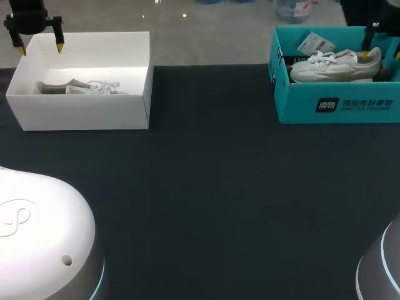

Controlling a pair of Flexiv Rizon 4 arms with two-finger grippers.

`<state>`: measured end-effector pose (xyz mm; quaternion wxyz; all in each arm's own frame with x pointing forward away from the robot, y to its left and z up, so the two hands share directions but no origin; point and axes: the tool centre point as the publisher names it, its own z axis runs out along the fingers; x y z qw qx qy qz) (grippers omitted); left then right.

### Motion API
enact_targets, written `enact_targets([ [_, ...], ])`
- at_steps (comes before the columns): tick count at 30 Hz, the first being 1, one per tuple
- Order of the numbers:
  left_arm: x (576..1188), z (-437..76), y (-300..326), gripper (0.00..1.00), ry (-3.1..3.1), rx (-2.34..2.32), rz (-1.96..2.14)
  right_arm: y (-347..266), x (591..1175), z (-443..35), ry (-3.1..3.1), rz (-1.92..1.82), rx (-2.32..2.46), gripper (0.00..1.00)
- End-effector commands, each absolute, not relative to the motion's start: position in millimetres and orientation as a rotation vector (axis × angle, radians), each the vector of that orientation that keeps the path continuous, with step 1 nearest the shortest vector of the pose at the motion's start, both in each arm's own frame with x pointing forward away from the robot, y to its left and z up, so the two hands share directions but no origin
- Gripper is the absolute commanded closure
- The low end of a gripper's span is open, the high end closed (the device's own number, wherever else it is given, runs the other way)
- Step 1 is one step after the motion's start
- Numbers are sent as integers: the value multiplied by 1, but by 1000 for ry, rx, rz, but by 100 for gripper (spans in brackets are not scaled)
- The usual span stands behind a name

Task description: Take the shoe out of the shoebox, open the shoe tongue, remove and reinsert the insole, then place the shoe into the shoebox

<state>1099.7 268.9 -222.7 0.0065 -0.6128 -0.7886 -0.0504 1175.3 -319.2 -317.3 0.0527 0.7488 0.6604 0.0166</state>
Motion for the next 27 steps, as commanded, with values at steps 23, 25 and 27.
enact_targets([
  [23, 1100, -222, 269, 0, -2466, -1918, -160, -327, 1203, -374, 2229, -209, 2327, 0],
  [25, 1100, -222, 269, 0, -2466, -1918, -160, -327, 1202, -377, 2227, -215, 2341, 2],
  [27, 1100, -222, 269, 0, -2466, -1918, -160, -328, 1200, -380, 2233, -230, 2347, 19],
])
